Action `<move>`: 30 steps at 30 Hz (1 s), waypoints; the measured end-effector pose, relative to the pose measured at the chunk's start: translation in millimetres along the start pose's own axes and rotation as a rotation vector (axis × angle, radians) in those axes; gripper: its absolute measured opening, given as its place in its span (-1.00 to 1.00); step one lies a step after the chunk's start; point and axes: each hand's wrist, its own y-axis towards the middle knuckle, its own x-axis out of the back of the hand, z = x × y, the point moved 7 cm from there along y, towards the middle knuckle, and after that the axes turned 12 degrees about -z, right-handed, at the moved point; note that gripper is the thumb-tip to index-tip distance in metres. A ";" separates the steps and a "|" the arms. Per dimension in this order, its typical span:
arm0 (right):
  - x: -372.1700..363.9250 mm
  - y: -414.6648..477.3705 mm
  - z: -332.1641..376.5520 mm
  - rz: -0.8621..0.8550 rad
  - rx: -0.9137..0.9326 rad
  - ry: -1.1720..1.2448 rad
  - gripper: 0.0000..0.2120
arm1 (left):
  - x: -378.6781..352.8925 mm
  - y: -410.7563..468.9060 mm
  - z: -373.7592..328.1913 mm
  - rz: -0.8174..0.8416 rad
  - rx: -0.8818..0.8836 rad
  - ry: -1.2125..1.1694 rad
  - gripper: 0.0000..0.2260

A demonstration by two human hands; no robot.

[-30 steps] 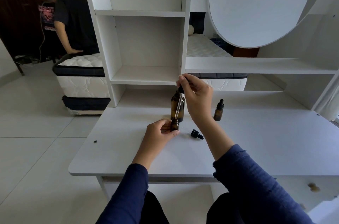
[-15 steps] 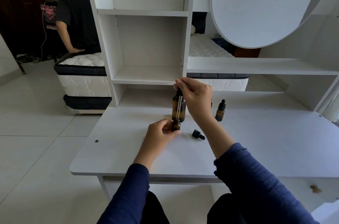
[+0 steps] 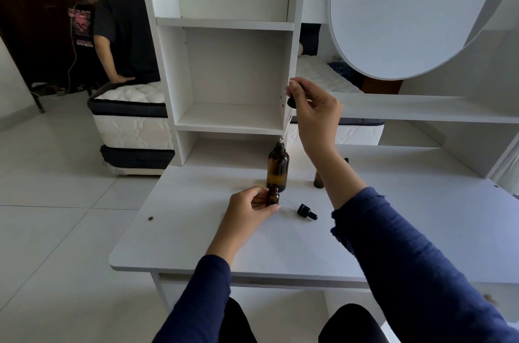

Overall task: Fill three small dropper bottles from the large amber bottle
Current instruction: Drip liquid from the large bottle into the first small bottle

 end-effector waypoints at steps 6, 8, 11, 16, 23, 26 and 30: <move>-7.3 0.7 -7.5 0.044 0.027 -0.058 -0.87 | -0.1 0.4 -0.1 0.000 -0.002 0.016 -0.80; -9.4 -0.9 -12.3 0.058 0.023 -0.077 -0.87 | 0.1 0.7 -0.3 -0.004 0.000 0.019 -0.79; -12.0 -6.9 -23.2 0.086 0.003 -0.108 -0.87 | 0.1 0.9 0.0 -0.008 0.007 0.027 -0.79; -12.4 -26.1 -47.2 0.177 -0.066 -0.185 -0.87 | 0.3 -0.9 -0.7 -0.009 0.034 -0.004 -0.79; -9.0 -37.2 -70.3 0.205 -0.103 -0.285 -0.86 | 0.2 -2.7 0.1 0.006 0.085 -0.063 -0.77; -8.0 -37.7 -74.2 0.210 -0.109 -0.306 -0.86 | -0.1 -2.4 0.4 0.008 0.095 -0.070 -0.78; -8.3 -38.4 -76.7 0.216 -0.129 -0.313 -0.86 | -0.2 -2.2 -0.3 0.008 0.088 -0.059 -0.78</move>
